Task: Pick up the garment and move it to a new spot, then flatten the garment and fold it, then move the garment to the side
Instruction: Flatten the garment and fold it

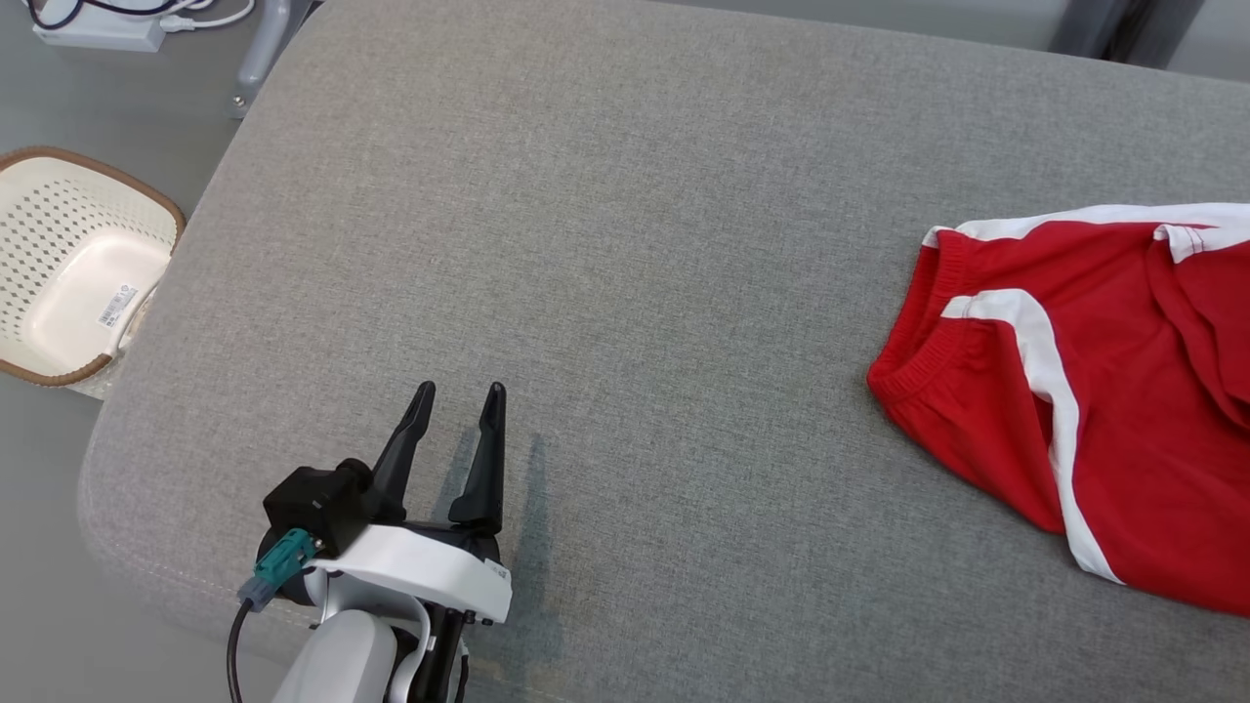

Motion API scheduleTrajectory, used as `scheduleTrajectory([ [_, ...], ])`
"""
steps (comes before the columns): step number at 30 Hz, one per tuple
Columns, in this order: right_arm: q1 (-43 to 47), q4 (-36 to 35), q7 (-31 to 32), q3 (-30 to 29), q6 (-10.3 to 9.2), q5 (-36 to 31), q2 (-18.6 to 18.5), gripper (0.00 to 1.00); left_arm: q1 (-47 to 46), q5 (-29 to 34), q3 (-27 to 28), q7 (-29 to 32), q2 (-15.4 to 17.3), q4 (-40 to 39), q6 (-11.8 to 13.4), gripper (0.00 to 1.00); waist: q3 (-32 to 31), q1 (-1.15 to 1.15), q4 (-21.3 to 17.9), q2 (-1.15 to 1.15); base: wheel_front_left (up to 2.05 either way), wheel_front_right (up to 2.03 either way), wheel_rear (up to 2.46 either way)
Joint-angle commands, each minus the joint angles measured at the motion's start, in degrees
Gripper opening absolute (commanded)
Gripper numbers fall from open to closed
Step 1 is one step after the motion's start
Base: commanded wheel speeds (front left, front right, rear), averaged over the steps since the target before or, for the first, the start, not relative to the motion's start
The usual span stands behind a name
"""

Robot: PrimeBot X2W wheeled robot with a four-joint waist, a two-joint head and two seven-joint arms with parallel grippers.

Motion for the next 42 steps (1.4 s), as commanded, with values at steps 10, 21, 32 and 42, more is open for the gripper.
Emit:
scheduleTrajectory([
  [10,-0.6,4.8,-8.1,-3.5,-0.03,-5.8,5.9,1.0,0.4,1.7,1.4,-0.2,0.3,0.6,-0.3,1.0,-3.2,0.0,-3.5,0.0,0.0,0.0,0.0],
  [21,9.4,-5.2,-18.7,1.6,-0.03,-4.0,15.0,1.0,3.5,3.7,4.2,-0.2,0.3,0.4,-0.5,1.0,-9.4,0.0,-9.4,0.0,0.0,0.0,0.0],
  [32,25.8,-25.9,-19.2,-3.1,-0.03,-5.7,17.2,1.0,6.0,5.0,7.4,-0.2,0.2,-0.9,-1.1,1.0,-11.9,0.0,-13.3,0.0,0.0,0.0,0.0],
  [42,35.9,-32.3,-19.2,-6.4,-0.02,-10.9,21.5,1.0,6.7,5.3,7.6,-0.2,0.3,-0.9,-1.5,1.0,-12.8,0.0,-14.7,0.0,0.0,0.0,0.0],
])
